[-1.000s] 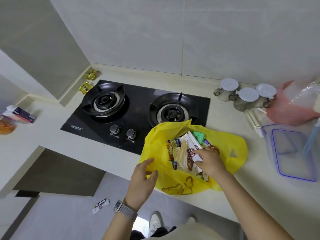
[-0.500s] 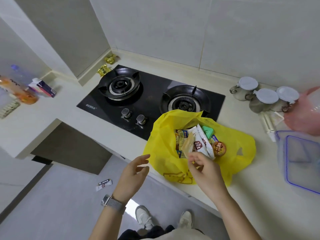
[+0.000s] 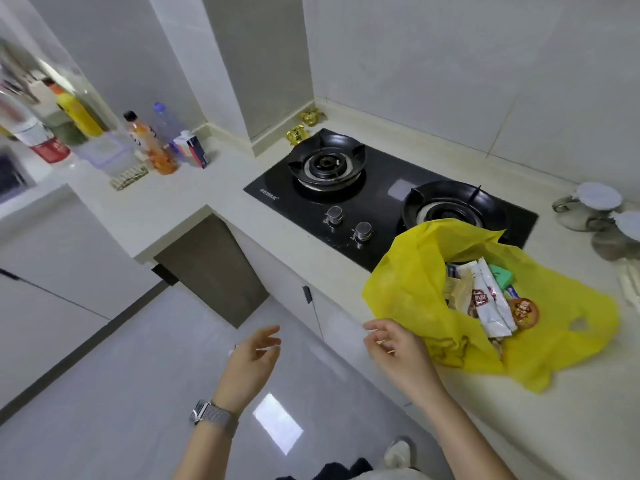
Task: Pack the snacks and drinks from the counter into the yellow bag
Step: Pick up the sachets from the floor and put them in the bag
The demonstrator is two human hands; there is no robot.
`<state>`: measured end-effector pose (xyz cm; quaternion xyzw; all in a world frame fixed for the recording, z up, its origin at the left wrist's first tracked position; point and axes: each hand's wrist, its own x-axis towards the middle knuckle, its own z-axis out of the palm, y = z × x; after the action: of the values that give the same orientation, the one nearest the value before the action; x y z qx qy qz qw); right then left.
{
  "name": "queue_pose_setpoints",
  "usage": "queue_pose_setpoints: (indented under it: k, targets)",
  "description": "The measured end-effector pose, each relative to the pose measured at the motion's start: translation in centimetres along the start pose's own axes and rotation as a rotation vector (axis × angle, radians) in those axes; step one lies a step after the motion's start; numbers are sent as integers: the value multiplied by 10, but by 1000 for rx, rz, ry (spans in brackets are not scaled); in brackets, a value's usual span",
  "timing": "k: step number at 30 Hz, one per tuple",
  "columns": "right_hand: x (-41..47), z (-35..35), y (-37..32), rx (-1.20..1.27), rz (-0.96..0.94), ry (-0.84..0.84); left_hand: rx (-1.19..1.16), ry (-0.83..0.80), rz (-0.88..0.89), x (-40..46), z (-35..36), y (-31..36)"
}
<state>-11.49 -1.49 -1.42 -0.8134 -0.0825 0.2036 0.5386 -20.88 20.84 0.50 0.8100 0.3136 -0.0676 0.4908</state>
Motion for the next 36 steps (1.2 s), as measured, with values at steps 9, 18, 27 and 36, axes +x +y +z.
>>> queue_pose_setpoints:
  k: [9,18,27,36]
  targets:
    - [-11,139,-19,-43,102,-136,-91,77,-101,-26,-106,-105]
    - [7,233,-37,-78,171,-193,-101,133,-114,-6,-180,-167]
    - [77,298,-33,-158,210,-290,-128,138,-154,73,-213,-192]
    - [143,371,-35,-260,280,-352,-77,57,-232,148,-248,-220]
